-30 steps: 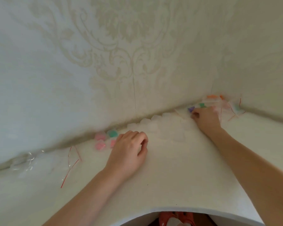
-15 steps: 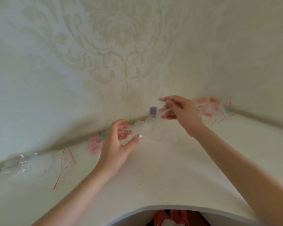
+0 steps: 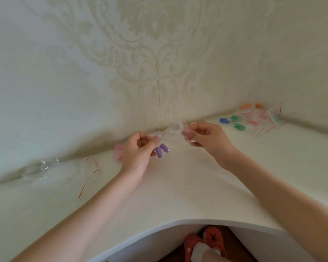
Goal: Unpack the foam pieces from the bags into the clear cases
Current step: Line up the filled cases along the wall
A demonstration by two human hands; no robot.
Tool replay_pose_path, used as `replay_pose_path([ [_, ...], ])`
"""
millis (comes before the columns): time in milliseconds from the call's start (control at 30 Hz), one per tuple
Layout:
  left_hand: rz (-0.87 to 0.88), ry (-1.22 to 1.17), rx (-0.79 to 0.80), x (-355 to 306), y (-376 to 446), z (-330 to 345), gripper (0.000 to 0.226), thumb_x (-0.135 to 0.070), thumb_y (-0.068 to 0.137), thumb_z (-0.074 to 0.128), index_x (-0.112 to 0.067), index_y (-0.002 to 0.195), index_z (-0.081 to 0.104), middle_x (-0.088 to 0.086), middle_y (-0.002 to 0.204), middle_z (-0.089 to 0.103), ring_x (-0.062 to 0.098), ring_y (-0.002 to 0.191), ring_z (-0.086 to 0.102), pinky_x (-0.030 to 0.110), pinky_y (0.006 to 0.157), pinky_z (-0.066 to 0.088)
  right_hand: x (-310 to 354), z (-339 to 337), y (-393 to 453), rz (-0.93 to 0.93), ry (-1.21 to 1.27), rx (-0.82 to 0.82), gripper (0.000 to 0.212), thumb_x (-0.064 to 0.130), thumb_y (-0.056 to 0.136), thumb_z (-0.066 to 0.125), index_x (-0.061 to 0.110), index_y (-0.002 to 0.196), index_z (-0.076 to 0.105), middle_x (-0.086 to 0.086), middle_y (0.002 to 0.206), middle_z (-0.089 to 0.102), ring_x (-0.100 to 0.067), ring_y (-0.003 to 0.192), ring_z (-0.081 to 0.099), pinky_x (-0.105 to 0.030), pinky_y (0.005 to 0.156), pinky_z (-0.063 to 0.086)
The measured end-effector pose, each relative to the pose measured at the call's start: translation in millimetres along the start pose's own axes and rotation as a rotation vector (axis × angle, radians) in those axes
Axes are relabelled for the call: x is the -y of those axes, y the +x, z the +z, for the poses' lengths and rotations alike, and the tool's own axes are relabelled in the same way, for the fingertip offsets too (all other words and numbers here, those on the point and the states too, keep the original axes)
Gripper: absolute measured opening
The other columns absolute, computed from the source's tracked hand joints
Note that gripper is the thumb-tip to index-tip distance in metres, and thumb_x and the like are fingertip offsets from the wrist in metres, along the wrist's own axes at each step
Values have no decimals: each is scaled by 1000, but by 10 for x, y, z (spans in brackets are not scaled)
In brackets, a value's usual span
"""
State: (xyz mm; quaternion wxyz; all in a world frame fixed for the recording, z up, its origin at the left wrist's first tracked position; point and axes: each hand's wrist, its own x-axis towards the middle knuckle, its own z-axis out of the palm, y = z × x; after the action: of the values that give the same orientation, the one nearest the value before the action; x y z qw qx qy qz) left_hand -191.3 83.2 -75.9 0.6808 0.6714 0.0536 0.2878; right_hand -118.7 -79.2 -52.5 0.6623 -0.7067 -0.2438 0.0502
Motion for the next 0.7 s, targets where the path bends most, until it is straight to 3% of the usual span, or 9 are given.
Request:
replay_pose_path([
  [67,72,107,-139,19,15,-13,24,-12,86,67,-12,83,44,-3,52,55,11,49,54,29,57,45,12,8,3,2,10,-25,8,8,88,62,9,83,68,-1,74,63,-7,64,53,-13,63,48],
  [167,299,258,-303,10,39,-81,33,-30,80,72,-23,85,40,0,63,47,24,56,48,45,59,46,69,35,3,-37,79,-130,12,2,87,63,12,79,66,-2,67,60,-1,55,54,-13,60,48],
  [267,426,229,-135,-68,-66,-12,28,-44,80,65,-23,78,46,-2,61,49,30,56,52,42,55,47,131,82,-38,-74,57,-166,10,7,84,68,11,75,65,-2,64,58,-5,55,51,-16,61,47],
  [333,327,173,19,-85,-156,71,30,-43,79,67,-18,74,51,-8,60,53,24,58,58,37,56,50,144,134,-89,-94,-35,-129,13,10,81,72,12,71,64,0,63,58,-4,55,50,-15,58,44],
  [400,226,132,111,-50,-170,108,29,-35,80,72,-12,76,54,-3,65,59,20,63,64,30,57,51,130,199,-137,-148,-136,-66,18,9,78,74,14,66,62,3,61,59,-1,56,51,-12,56,42],
  [567,217,89,152,4,-108,94,27,-17,89,64,4,75,53,19,68,63,23,61,64,32,59,55,52,268,-185,-228,-298,18,26,11,77,76,12,60,56,0,60,62,-1,56,51,-10,55,38],
  [700,183,106,164,26,-115,107,25,-16,92,59,2,75,56,8,65,64,23,61,65,30,59,55,44,226,-149,-138,-286,79,26,15,75,79,10,64,55,-1,61,63,-2,52,53,-11,51,39],
])
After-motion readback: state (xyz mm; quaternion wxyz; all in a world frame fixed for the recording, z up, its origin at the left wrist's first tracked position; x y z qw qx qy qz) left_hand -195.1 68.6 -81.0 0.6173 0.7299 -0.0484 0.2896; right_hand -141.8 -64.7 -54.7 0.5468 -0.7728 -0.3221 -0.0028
